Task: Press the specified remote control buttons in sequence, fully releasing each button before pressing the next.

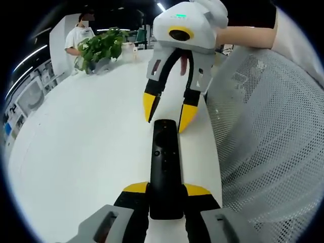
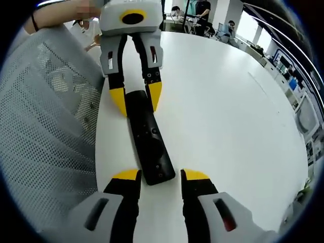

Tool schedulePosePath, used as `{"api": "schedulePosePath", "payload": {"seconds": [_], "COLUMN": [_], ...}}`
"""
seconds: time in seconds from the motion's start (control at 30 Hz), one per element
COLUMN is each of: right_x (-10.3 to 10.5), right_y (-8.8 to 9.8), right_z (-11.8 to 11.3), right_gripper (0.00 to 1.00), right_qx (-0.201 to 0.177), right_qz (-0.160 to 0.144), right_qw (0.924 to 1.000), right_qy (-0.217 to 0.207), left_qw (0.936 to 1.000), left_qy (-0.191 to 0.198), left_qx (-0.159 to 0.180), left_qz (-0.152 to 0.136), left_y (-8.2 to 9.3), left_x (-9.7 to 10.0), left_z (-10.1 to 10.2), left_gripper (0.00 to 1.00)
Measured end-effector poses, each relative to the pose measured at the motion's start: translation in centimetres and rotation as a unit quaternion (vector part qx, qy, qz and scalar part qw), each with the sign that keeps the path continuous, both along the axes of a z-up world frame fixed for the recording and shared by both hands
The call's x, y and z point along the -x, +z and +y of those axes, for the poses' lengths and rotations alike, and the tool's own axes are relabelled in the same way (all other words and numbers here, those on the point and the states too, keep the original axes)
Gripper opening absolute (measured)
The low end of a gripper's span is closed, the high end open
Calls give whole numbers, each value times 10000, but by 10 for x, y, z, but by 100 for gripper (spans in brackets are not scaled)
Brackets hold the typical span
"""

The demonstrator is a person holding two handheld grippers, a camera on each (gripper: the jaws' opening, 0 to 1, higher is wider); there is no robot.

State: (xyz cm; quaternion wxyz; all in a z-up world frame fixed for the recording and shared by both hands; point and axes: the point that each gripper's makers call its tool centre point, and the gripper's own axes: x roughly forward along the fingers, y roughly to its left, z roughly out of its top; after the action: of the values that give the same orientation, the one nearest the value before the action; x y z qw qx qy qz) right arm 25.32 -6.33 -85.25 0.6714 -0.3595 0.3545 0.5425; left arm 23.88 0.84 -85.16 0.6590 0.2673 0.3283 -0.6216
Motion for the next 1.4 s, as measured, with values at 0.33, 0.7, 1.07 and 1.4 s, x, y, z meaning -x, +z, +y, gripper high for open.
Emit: {"api": "schedulePosePath", "payload": {"seconds": [0.33,0.7,1.07,1.4], "right_x": [6,7,7,6], "right_y": [-3,-4,-4,-4], "right_z": [14,15,15,15], "right_gripper": [26,25,25,26], "right_qx": [21,-304,-277,-254], "right_qz": [-64,411,408,421], "right_qw": [9994,9986,9987,9987], "right_qy": [339,-115,-94,-97], "left_qw": [9999,9971,9862,9540], "left_qy": [-121,617,1384,2428], "left_qx": [-39,135,885,1740], "left_qz": [-114,426,184,-259], "left_y": [0,6,37,73], "left_x": [1,-10,-41,-86], "left_z": [-5,0,-3,-3], "left_gripper": [26,27,54,95]}}
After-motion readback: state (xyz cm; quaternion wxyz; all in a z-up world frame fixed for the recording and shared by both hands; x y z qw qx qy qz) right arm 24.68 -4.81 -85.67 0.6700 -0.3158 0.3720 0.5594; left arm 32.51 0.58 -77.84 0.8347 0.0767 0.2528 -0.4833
